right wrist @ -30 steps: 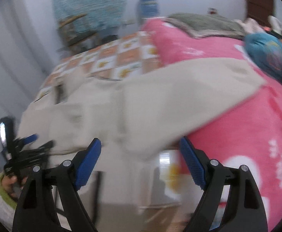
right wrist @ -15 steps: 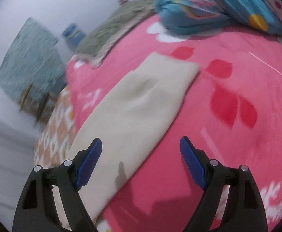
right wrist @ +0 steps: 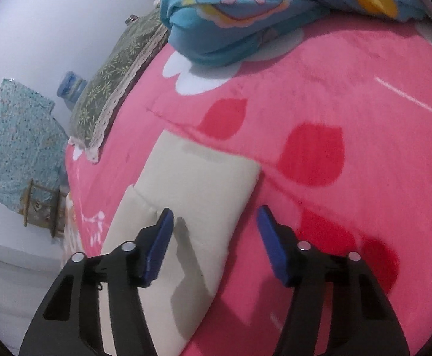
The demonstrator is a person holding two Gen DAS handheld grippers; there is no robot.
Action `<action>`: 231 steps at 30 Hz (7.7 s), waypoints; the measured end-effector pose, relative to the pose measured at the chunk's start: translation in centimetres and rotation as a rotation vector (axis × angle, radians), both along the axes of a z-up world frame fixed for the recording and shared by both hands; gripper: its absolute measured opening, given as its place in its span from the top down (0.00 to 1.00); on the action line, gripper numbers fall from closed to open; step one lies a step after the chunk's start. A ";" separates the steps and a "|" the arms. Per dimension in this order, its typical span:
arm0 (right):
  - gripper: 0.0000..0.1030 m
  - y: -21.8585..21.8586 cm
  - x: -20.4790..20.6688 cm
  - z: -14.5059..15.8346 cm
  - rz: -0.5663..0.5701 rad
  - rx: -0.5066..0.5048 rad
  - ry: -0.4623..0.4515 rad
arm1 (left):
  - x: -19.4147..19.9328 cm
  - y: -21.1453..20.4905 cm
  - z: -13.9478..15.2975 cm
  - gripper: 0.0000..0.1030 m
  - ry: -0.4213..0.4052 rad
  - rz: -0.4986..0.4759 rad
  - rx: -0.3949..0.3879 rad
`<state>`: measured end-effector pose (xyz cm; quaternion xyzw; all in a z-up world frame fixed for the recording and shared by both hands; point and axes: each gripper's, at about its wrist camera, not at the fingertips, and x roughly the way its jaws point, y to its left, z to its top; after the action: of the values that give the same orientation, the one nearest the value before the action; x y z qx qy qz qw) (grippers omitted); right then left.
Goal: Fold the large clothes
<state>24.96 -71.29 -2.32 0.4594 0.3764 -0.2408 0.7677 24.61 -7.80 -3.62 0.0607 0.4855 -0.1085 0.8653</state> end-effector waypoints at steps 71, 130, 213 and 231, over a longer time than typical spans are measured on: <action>0.93 39.5 1.0 27.1 0.756 -0.591 -0.486 | -4.6 13.4 2.7 0.67 -0.051 0.106 -0.186; 0.54 32.7 4.1 1.8 0.748 -0.211 -0.063 | 0.4 16.7 1.7 0.91 -0.117 0.160 -0.141; 0.06 48.4 -18.8 -0.1 0.899 -0.552 0.082 | -16.9 10.6 -0.3 0.07 -0.060 0.130 -0.010; 0.06 48.4 -19.0 -0.2 0.891 -0.573 0.059 | -16.6 10.6 -0.2 0.07 -0.020 0.165 -0.003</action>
<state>5.96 -22.86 -2.54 0.0197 0.4755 0.0025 0.8795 7.97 2.75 -3.81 0.0204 0.4799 -0.0369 0.8763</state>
